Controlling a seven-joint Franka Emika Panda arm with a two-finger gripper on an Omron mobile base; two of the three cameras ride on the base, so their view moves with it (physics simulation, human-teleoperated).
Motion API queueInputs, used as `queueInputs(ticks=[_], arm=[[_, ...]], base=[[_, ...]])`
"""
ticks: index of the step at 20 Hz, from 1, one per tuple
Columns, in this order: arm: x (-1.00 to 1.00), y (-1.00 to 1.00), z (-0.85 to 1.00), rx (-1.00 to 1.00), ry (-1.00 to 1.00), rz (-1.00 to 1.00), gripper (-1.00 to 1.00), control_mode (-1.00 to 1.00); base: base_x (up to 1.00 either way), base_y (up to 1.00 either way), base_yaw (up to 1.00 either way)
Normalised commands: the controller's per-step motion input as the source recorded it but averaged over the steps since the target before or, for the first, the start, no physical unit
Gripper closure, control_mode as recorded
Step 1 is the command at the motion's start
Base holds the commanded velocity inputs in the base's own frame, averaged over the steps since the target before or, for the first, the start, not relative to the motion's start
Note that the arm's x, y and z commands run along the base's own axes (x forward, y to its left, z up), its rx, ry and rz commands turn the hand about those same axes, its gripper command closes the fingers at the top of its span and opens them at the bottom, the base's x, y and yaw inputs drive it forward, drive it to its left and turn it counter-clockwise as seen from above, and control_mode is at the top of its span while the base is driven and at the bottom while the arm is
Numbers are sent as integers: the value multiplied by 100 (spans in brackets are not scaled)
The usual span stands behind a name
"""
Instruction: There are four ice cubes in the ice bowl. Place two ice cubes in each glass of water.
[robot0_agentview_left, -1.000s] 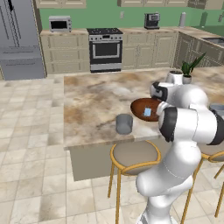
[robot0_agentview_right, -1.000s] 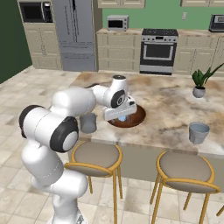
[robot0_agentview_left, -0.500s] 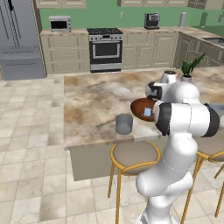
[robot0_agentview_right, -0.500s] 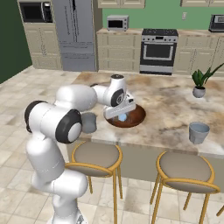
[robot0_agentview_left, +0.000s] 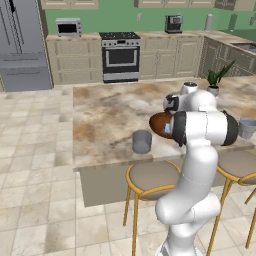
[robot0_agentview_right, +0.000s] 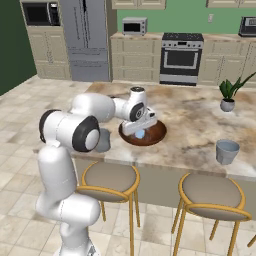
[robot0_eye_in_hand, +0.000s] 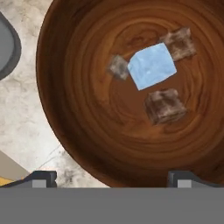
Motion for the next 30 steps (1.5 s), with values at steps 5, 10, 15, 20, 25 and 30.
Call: queueInputs(ticks=[5,10,15,20,25,30], arm=[[28,-12,-26,0,0,6,-100,-100],[26,-12,-15,0,0,5,-100,-100],[24,-4,-22,0,0,5,-100,-100],[20,0,-27,-1,0,5,-100,-100],[25,-2,-25,0,0,4,-100,-100],[23,-9,-21,0,0,3,-100,-100]], base=[[0,0,0],[0,0,0],[0,0,0],[0,0,0],[0,0,0],[0,0,0]])
